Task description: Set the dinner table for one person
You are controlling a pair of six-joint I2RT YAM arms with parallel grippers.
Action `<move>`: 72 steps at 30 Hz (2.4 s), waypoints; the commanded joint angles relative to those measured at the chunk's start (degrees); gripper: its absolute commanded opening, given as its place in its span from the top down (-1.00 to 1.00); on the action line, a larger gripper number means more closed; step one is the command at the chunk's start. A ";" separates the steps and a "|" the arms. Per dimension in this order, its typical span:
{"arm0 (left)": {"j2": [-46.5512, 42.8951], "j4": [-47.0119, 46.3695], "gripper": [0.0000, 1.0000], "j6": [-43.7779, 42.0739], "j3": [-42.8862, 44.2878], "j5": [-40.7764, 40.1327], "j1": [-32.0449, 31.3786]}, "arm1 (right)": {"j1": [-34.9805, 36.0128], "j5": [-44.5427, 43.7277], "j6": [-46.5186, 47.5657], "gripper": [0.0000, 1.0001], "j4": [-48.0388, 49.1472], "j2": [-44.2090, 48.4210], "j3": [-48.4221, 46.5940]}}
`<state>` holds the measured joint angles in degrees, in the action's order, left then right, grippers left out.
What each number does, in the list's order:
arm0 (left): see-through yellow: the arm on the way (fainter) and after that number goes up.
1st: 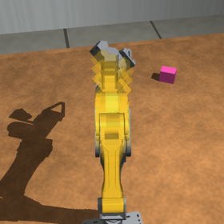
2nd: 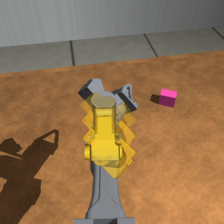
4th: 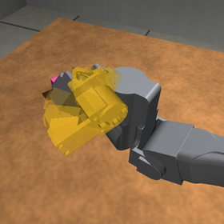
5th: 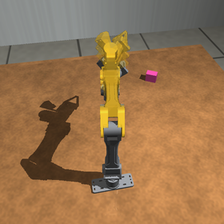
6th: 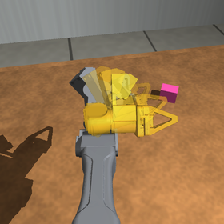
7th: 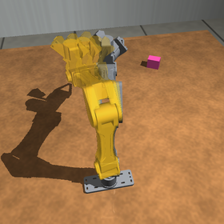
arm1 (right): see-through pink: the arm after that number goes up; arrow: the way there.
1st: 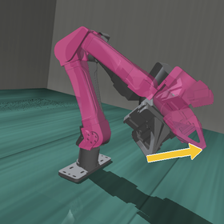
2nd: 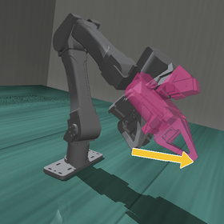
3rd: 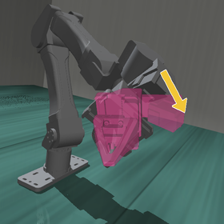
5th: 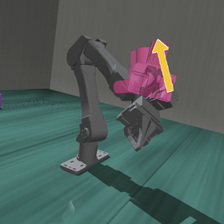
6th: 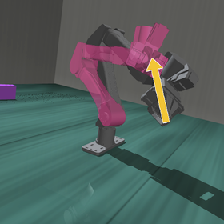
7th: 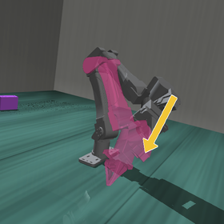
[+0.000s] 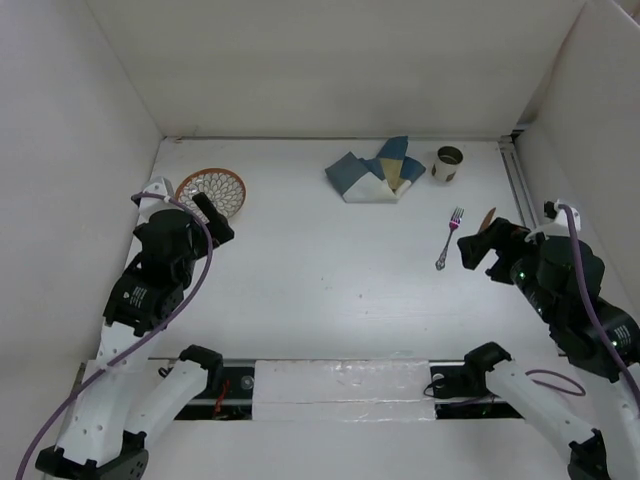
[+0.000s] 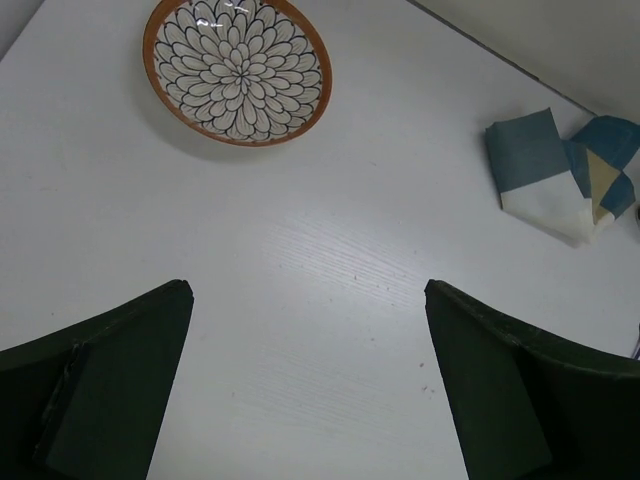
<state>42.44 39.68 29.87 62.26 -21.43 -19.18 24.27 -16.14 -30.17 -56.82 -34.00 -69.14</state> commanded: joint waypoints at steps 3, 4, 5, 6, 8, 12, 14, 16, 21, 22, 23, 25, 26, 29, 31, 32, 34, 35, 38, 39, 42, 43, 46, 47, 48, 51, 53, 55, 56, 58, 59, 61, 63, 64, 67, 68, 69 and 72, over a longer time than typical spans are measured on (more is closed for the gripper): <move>0.28 -4.08 -1.00 0.28 -0.30 0.07 -0.33 | -0.28 -0.83 0.73 -1.00 4.25 -1.42 0.06; 0.28 -4.09 -1.00 0.28 -0.30 0.07 -0.33 | -0.28 1.01 0.73 -1.00 5.74 -1.42 0.06; 0.28 -4.09 -1.00 0.28 -0.99 0.07 -0.33 | -0.28 2.68 1.34 -1.00 6.97 -1.42 0.06; 0.28 -4.61 -1.00 0.28 -1.00 0.07 -0.33 | -0.28 4.17 1.87 -1.00 8.38 -1.42 1.37; 0.28 -5.93 -1.00 -0.24 -2.75 0.60 -0.33 | -0.28 7.59 1.87 -1.00 12.51 -1.42 2.61; 1.42 -10.32 -1.00 -0.86 -6.35 3.84 -0.33 | -0.28 12.87 1.87 -1.00 23.04 -7.56 6.73; 2.82 -12.08 -1.00 -1.65 -6.98 6.99 0.36 | -0.28 14.99 2.39 -1.00 31.27 -14.58 8.15; 4.23 -12.08 -1.00 -2.36 -6.98 7.98 2.03 | -0.97 18.85 3.36 -1.00 35.00 -21.34 7.63; 4.85 -12.78 -1.00 -2.36 -8.20 8.07 2.04 | -4.14 24.66 12.31 -1.00 35.90 -50.51 -8.00; 4.85 -12.79 -1.00 -2.36 -8.21 8.59 2.04 | -4.15 26.15 13.29 -1.00 36.68 -54.21 -10.72; 4.85 -12.79 -1.00 -2.36 -8.21 8.60 2.04 | -5.02 26.68 14.43 -1.00 36.69 -57.72 -13.53; 4.85 -13.40 -1.00 -2.97 -8.21 9.65 2.04 | -5.82 30.53 17.07 -1.00 38.34 -67.48 -20.92; 6.07 -13.40 -1.00 -2.97 -8.21 9.65 2.04 | -6.60 31.86 17.95 -1.00 37.84 -70.73 -23.90; 8.18 -13.40 -1.00 -3.50 -8.21 11.32 2.04 | -8.10 37.21 21.29 -1.00 35.13 -82.26 -35.42; 8.80 -13.40 -1.00 -4.11 -8.21 11.85 2.04 | -8.80 39.42 23.31 -1.00 35.11 -88.22 -41.38; 8.80 -13.40 -1.00 -4.12 -8.21 12.55 2.04 | -8.80 39.43 23.84 -1.00 34.06 -90.08 -43.42; 8.80 -13.92 -1.00 -4.12 -8.21 13.17 2.04 | -9.41 38.91 24.37 -1.00 32.48 -95.60 -49.73; 9.33 -13.93 -1.00 -4.64 -8.21 13.69 2.04 | -9.42 38.91 24.37 -1.00 31.86 -97.47 -51.69; 9.33 -13.93 -1.00 -4.64 -8.21 14.22 2.04 | -9.94 38.55 25.33 -1.00 27.47 -104.57 -60.02; 9.33 -14.45 -1.00 -4.64 -8.21 14.22 2.04 | -9.95 38.55 26.12 -1.00 25.63 -105.91 -61.71; 9.33 -14.46 -1.00 -5.17 -8.73 15.27 2.04 | -9.95 41.44 27.71 -1.00 24.03 -108.65 -65.06; 9.33 -14.46 -1.00 -5.17 -8.73 15.28 2.04 | -9.95 42.41 27.71 -1.00 24.03 -109.26 -65.06; 10.04 -14.46 -1.00 -5.17 -8.73 15.28 2.04 | -9.95 44.00 28.24 -1.00 24.03 -109.79 -65.06; 10.56 -14.46 -1.00 -5.17 -8.73 15.80 2.04 | -9.95 44.00 28.24 -0.98 24.03 -109.79 -65.06; 10.56 -14.46 -1.00 -5.17 -8.73 15.81 2.04 | -9.95 44.61 28.24 -0.95 23.51 -110.49 -65.85; 10.56 -14.46 -1.00 -5.17 -8.73 15.81 2.04 | -10.47 47.16 28.24 -0.62 22.63 -111.98 -66.91; 10.04 -14.46 -1.00 -5.17 -8.73 15.81 2.04 | -10.47 48.92 28.77 -0.33 23.15 -111.99 -65.95; 10.04 -14.46 -1.00 -5.17 -8.73 16.33 2.04 | -10.47 51.64 28.77 0.16 24.29 -110.06 -63.50; 10.04 -14.46 -1.00 -5.17 -8.73 16.33 2.04 | -10.47 52.43 28.25 0.27 25.86 -109.36 -62.53; 10.04 -14.46 -1.00 -5.17 -8.73 16.33 2.04 | -10.47 55.07 28.24 0.36 27.98 -107.60 -58.50; 10.04 -14.46 -1.00 -5.17 -8.73 16.33 2.04 | -10.47 55.86 27.72 0.38 29.12 -105.42 -56.99; 10.04 -14.46 -1.00 -5.17 -8.73 16.33 2.04 | -9.86 57.27 27.71 0.38 33.68 -101.47 -51.92; 10.04 -14.46 -1.00 -5.17 -8.73 16.33 2.04 | -8.90 57.89 27.71 0.42 36.14 -98.21 -47.77; 10.04 -14.46 -1.00 -5.17 -8.73 16.33 2.04 | -8.28 57.89 27.71 0.42 37.55 -96.45 -45.40; 9.51 -14.46 -1.00 -5.17 -8.73 16.33 2.04 | -5.73 57.27 28.24 0.46 44.04 -89.24 -34.94; 9.51 -14.46 -1.00 -5.17 -8.73 16.33 2.04 | -5.03 56.49 28.24 0.46 45.64 -87.48 -32.31; 9.51 -14.46 -1.00 -5.17 -8.73 16.33 2.04 | -3.54 56.48 28.24 0.46 47.22 -84.25 -27.32; 9.51 -14.46 -1.00 -5.17 -8.73 16.33 2.04 | -0.29 54.29 27.62 0.46 52.68 -79.83 -20.09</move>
<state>53.06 26.39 25.50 53.95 -5.56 -17.50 20.43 37.89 -2.81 -14.50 -118.41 -93.62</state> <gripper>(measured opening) 0.997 0.272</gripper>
